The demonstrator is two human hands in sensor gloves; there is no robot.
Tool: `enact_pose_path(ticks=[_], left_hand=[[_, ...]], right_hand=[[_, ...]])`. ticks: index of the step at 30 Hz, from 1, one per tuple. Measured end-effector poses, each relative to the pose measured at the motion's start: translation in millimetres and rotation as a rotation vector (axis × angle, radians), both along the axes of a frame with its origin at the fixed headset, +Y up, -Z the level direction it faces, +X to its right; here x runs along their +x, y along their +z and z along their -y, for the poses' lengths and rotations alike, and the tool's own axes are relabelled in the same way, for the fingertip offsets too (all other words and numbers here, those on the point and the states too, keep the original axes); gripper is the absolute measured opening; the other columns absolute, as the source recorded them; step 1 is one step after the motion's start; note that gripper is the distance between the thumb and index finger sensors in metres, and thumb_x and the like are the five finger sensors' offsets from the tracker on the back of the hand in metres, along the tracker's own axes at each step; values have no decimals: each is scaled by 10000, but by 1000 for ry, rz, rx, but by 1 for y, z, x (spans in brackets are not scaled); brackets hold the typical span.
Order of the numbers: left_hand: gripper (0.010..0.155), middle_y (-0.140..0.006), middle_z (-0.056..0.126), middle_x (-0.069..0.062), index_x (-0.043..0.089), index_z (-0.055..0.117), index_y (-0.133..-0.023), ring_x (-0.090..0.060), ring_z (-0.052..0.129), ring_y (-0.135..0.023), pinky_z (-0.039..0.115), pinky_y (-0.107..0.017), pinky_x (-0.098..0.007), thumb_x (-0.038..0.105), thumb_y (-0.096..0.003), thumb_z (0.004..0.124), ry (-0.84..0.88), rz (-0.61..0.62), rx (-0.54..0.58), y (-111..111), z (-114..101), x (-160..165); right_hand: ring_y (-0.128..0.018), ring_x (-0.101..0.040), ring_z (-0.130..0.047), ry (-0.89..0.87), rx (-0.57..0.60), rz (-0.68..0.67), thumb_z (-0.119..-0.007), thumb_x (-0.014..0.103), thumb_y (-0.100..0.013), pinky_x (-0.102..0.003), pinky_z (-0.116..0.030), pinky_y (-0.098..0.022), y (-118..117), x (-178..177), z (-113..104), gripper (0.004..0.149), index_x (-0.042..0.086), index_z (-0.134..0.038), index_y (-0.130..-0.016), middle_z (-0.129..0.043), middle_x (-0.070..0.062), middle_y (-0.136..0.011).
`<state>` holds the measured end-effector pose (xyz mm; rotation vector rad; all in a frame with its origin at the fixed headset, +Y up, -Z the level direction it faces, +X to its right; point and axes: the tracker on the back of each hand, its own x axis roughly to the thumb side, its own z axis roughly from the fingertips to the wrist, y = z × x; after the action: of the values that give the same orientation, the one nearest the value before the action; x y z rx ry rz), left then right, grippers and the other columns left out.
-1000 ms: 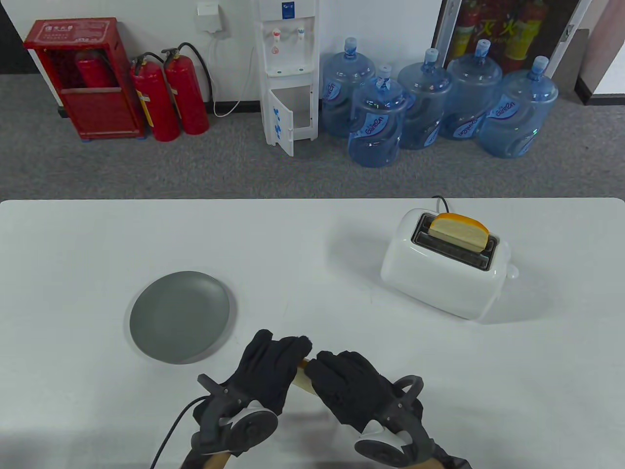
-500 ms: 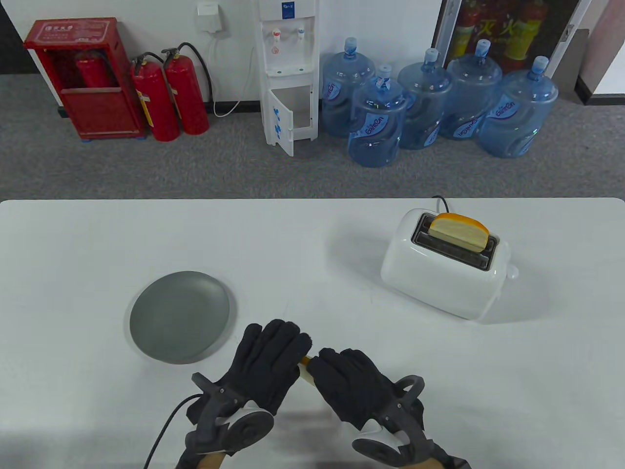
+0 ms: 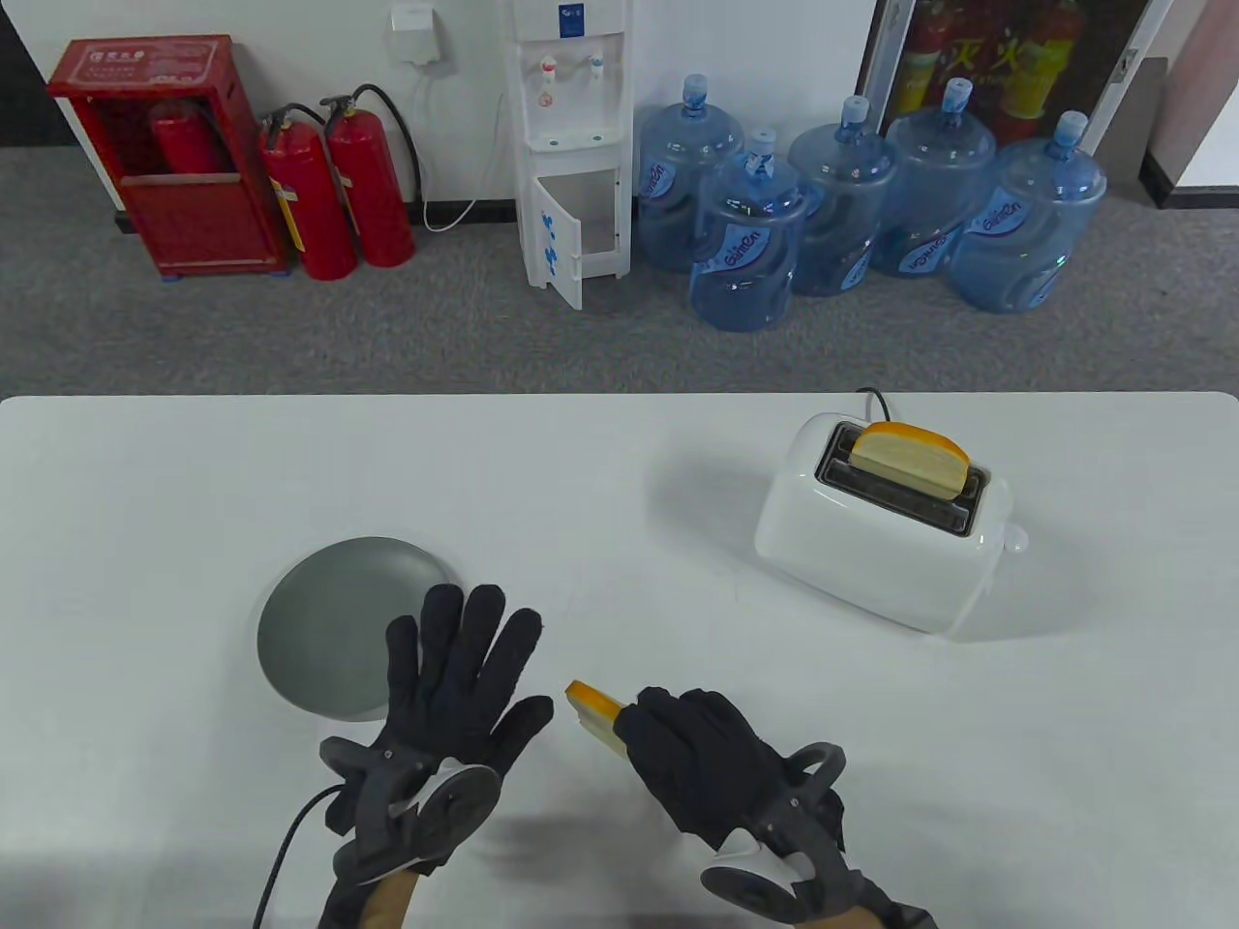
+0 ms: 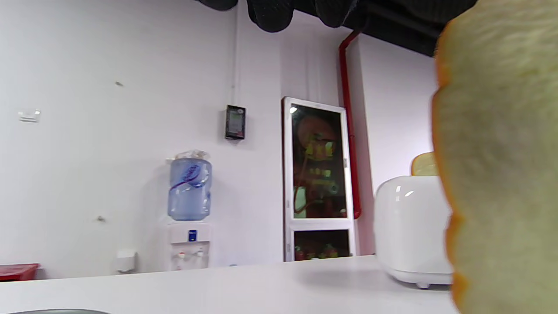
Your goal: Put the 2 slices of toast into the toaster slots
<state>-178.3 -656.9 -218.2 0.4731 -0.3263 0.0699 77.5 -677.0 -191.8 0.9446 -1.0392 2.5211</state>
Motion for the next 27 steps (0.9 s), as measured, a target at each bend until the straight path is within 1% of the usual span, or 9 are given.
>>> enact_pose_path(ticks=[2, 6, 10, 12, 16, 23, 27], left_hand=[[722, -1273, 347, -48, 378, 386, -1189, -416, 291, -1179, 360, -810, -633, 654, -547, 565, 1, -30, 5, -1, -1, -4], [756, -1277, 327, -72, 366, 356, -1201, -442, 275, -1175, 331, -804, -642, 687, -545, 547, 0, -134, 7, -2, -2, -10], [769, -1281, 298, -76, 366, 334, -1205, -456, 240, -1170, 304, -794, -662, 703, -543, 533, -54, -215, 6, -7, 4, -19], [772, -1281, 293, -76, 366, 328, -1206, -457, 238, -1168, 302, -791, -664, 706, -543, 530, -74, -243, -25, -11, 10, -25], [775, -1281, 280, -76, 368, 322, -1205, -462, 224, -1164, 291, -787, -669, 708, -541, 530, -58, -288, -70, -18, 17, -37], [775, -1280, 265, -77, 371, 317, -1205, -461, 202, -1159, 270, -782, -668, 710, -541, 527, -25, -350, -137, -24, 27, -54], [778, -1280, 247, -78, 375, 305, -1206, -457, 183, -1155, 248, -777, -665, 715, -540, 519, -37, -381, -183, -28, 33, -60]], right_hand=[[-632, -28, -1067, 0, 3, 2, -774, 370, -657, -348, -907, -642, 0, 0, 0, 495, 343, -511, -1075, -829, -11, -957], [-630, -31, -1068, -3, 2, 7, -775, 371, -657, -351, -906, -641, 0, 1, 0, 498, 343, -510, -1077, -830, -11, -956], [-631, -36, -1068, 2, 1, 8, -777, 372, -654, -356, -905, -640, 0, 1, 0, 498, 341, -512, -1074, -830, -13, -956], [-632, -38, -1067, 5, 2, 8, -778, 369, -655, -357, -904, -641, 0, 1, -1, 494, 339, -515, -1073, -829, -14, -957], [-630, -41, -1068, 5, 4, 8, -776, 366, -656, -358, -904, -640, 0, 1, -1, 493, 339, -514, -1072, -829, -14, -957], [-632, -44, -1068, 4, 3, 8, -777, 363, -656, -363, -903, -640, 1, 0, 0, 487, 337, -520, -1068, -830, -15, -956], [-630, -49, -1070, 4, 2, 6, -781, 359, -654, -367, -903, -639, 1, 0, 0, 485, 326, -528, -1066, -831, -16, -955]])
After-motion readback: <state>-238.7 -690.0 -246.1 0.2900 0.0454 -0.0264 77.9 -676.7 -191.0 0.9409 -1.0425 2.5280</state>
